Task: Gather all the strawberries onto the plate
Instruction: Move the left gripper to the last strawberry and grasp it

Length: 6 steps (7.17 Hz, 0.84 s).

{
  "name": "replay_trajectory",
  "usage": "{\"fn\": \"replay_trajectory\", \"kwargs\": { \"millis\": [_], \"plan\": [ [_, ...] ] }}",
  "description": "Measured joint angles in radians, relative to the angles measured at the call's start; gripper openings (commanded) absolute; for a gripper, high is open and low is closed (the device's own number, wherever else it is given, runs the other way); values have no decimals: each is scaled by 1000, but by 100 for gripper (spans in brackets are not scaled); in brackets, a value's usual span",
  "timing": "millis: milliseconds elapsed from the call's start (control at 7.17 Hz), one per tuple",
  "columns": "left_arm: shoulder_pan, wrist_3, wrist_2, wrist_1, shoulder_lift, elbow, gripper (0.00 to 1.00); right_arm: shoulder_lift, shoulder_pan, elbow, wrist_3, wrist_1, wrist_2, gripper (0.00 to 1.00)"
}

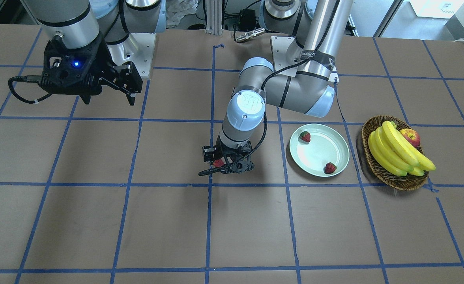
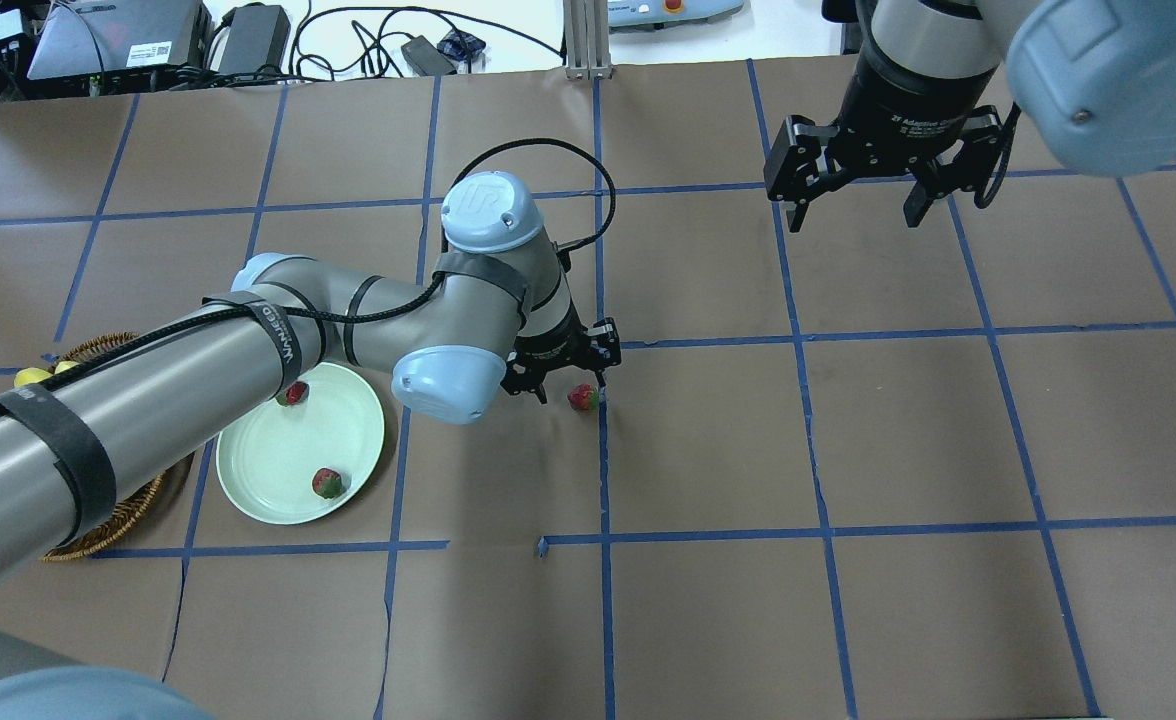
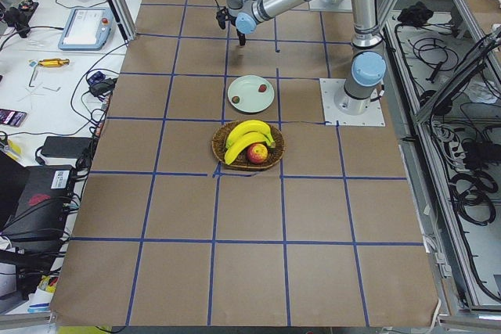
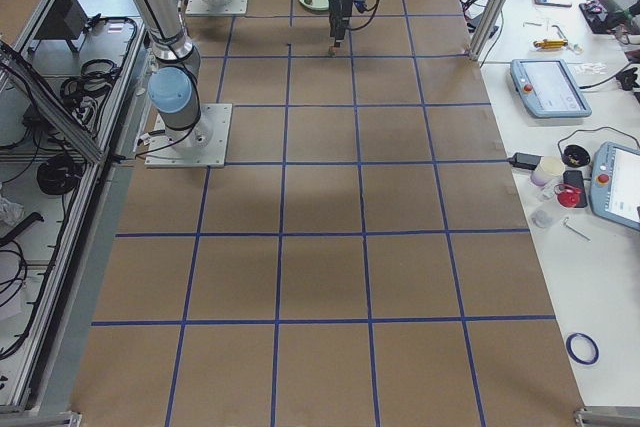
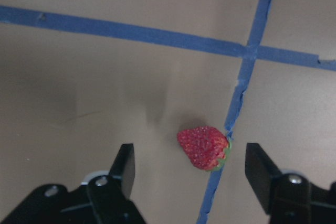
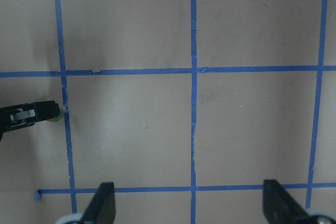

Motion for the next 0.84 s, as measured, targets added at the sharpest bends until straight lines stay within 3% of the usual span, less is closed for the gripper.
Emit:
{"fn": "replay_trajectory", "kwargs": {
  "millis": [139, 279, 418, 558, 837],
  "plan": [
    [-9, -23, 11, 14, -15, 0, 67, 0, 0, 0, 0, 0, 0, 100],
    [-14, -39, 16, 24, -25, 0, 49, 0, 0, 0, 0, 0, 0, 100],
    [-17, -46, 17, 31, -30, 0, 16, 0, 0, 0, 0, 0, 0, 100],
    [-21, -45, 17, 36, -31, 0, 3, 0, 0, 0, 0, 0, 0, 100],
    [-29, -9, 17, 37, -18, -1, 0, 0, 0, 0, 0, 0, 0, 100]
  ]
}}
